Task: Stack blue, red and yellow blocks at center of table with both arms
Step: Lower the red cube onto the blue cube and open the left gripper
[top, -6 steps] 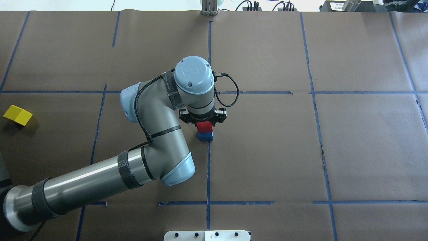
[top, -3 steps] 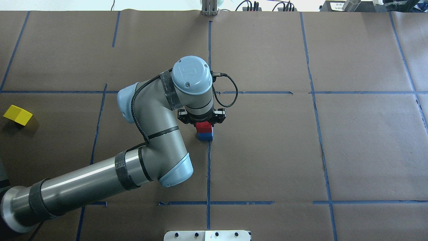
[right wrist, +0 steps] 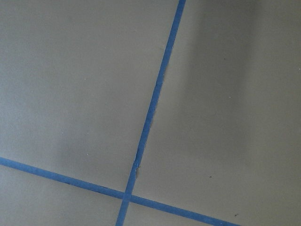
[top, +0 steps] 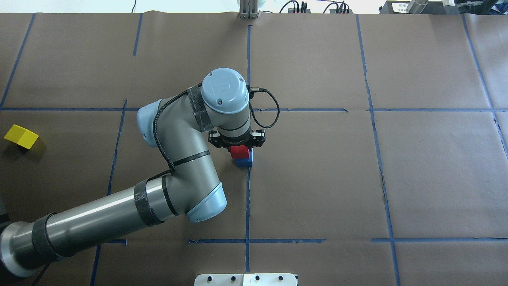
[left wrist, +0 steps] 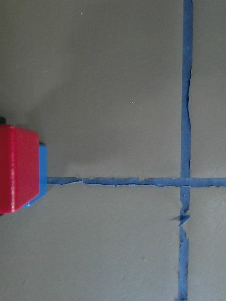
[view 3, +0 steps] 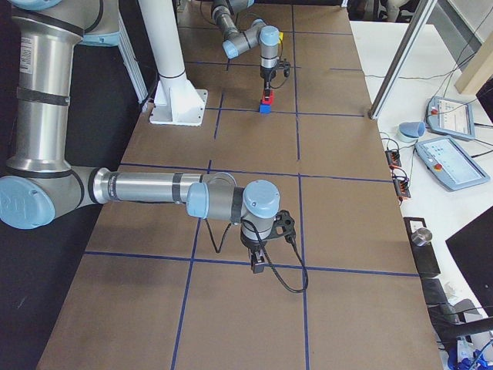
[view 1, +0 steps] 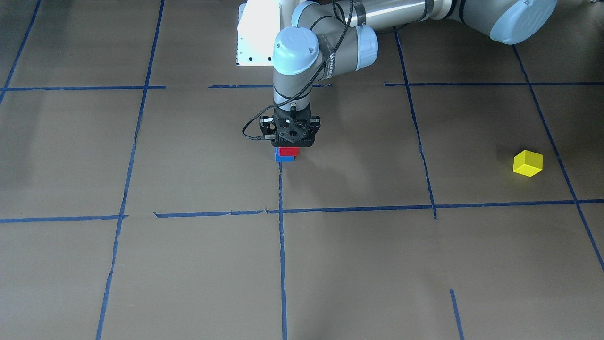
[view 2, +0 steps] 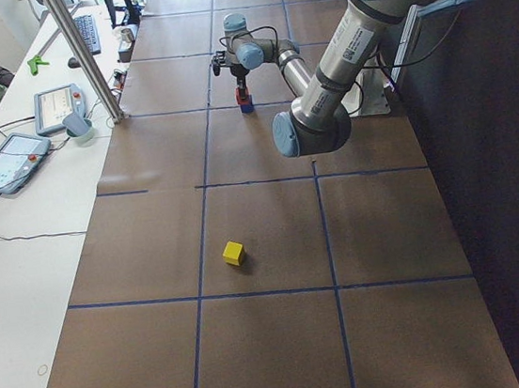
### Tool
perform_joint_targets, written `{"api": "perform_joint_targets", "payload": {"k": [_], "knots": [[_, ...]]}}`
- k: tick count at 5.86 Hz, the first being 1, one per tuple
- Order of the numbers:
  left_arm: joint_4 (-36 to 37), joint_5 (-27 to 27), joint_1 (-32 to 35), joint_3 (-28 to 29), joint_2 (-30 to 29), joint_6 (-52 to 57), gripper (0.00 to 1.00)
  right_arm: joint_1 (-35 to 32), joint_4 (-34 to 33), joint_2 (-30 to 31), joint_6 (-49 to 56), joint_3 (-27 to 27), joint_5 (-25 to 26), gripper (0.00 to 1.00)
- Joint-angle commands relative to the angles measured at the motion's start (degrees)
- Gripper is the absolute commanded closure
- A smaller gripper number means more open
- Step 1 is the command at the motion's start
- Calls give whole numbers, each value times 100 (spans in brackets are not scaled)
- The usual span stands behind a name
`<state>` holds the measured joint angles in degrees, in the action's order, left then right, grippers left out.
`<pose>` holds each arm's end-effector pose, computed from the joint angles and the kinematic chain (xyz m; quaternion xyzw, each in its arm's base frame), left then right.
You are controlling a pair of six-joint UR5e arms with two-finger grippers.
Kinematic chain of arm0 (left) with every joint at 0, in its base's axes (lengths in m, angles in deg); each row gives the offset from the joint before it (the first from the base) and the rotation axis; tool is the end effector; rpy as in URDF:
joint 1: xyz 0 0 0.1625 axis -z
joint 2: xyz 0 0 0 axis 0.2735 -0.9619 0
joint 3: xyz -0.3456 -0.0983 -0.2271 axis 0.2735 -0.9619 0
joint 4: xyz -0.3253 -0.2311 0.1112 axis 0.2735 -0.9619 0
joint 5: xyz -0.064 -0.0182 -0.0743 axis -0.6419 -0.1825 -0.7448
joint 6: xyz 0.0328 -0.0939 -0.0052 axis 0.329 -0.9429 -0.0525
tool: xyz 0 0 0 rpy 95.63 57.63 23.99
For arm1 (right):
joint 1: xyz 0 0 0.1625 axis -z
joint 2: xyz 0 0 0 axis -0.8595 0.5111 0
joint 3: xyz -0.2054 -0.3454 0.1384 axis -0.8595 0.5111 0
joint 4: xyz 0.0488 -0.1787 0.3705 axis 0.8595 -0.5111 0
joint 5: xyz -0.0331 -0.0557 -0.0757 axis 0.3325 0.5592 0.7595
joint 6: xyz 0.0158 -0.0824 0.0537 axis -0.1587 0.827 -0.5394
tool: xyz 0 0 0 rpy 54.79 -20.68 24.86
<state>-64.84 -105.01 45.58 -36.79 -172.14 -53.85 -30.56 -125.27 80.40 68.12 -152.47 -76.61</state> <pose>0.5906 -0.4522 0.1517 0.0195 0.4124 -0.0100 0.9107 0.0645 -0.4175 0.6532 0.0250 -0.3636 -0.1331 0.9217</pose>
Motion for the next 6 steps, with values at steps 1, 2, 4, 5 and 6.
{"api": "perform_joint_targets", "payload": {"k": [1,2,4,5,6], "knots": [[-4,-8,-9,-66,-7,-5,66,0,0,0,2,9,0,0],[-30,-8,-18,-58,-7,-13,66,0,0,0,2,17,0,0],[-48,10,-70,-58,-7,4,44,0,0,0,2,18,0,0],[-57,19,-70,-58,1,4,27,0,0,-9,2,26,0,0],[-57,28,-70,-66,2,13,15,0,0,-9,2,26,0,0]]}}
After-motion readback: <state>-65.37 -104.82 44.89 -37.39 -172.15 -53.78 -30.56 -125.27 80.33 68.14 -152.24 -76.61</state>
